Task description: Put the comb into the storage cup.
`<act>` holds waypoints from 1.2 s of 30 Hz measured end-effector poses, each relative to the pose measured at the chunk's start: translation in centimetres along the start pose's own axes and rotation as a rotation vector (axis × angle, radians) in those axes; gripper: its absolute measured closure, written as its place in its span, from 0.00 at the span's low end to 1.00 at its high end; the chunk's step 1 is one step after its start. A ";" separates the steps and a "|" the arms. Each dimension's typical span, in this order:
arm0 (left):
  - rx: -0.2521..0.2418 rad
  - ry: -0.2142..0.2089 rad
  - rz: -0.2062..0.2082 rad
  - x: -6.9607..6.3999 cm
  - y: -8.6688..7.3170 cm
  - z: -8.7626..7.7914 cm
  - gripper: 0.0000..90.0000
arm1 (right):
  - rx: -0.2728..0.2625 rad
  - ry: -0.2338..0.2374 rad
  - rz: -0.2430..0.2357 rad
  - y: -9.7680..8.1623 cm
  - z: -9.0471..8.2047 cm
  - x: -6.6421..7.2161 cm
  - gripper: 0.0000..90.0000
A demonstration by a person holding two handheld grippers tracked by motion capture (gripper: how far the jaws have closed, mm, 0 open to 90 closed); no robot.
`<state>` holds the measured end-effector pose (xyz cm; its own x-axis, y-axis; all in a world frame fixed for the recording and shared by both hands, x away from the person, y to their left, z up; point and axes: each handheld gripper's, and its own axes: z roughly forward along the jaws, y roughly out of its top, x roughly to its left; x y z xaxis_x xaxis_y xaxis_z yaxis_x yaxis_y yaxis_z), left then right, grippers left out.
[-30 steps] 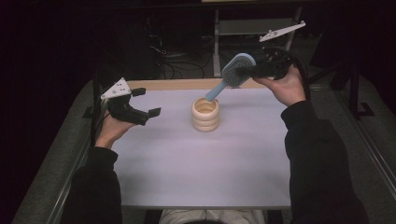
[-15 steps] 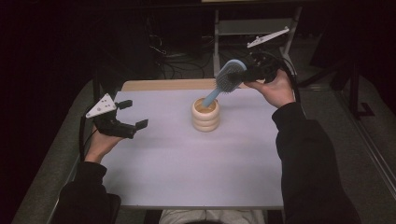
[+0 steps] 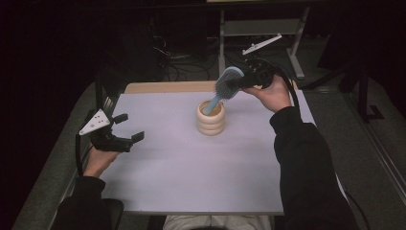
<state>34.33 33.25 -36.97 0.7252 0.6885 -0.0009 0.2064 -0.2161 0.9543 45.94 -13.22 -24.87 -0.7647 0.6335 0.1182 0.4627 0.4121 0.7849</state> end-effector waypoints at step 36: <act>0.010 0.122 -0.104 1.5 -4.7 -3.1 0.00 | -0.011 0.042 0.088 -3.5 4.4 -1.9 0.60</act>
<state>32.39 37.41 -40.50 0.6143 0.7865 -0.0627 0.2833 -0.1457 0.9479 47.70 -12.99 -30.54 -0.7396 0.6386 0.2125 0.5242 0.3486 0.7770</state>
